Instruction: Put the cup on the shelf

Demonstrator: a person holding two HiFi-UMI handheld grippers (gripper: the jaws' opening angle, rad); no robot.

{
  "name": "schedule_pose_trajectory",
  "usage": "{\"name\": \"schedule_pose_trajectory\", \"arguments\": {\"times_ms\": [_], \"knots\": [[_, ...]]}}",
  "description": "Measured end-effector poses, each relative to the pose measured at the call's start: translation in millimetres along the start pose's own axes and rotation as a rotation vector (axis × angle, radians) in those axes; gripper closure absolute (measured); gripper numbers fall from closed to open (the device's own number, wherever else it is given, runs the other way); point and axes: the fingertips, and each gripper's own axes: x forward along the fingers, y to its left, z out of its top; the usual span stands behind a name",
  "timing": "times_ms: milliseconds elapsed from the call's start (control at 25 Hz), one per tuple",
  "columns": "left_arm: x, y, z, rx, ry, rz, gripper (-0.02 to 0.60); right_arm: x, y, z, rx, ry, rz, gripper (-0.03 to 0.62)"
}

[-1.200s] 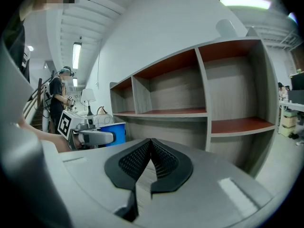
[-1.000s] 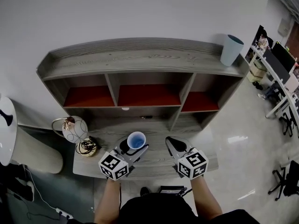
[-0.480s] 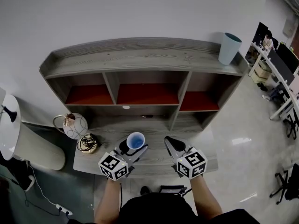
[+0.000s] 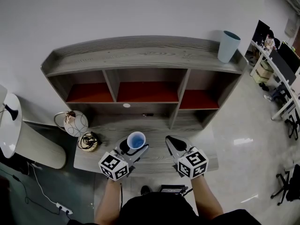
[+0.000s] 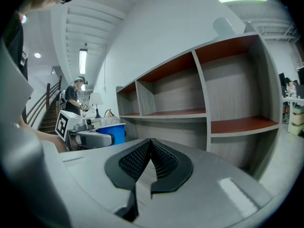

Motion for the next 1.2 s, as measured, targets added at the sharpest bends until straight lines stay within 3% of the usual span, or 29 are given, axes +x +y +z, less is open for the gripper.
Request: {"name": "schedule_pose_trajectory", "arguments": {"times_ms": [800, 1200], "knots": [[3, -18, -6, 0.012, 0.029, -0.017, 0.282, -16, 0, -1, 0.0, -0.002, 0.013, 0.582], [16, -31, 20, 0.058, 0.04, -0.021, 0.282, -32, -1, 10, -0.046, 0.015, 0.119, 0.582]]}}
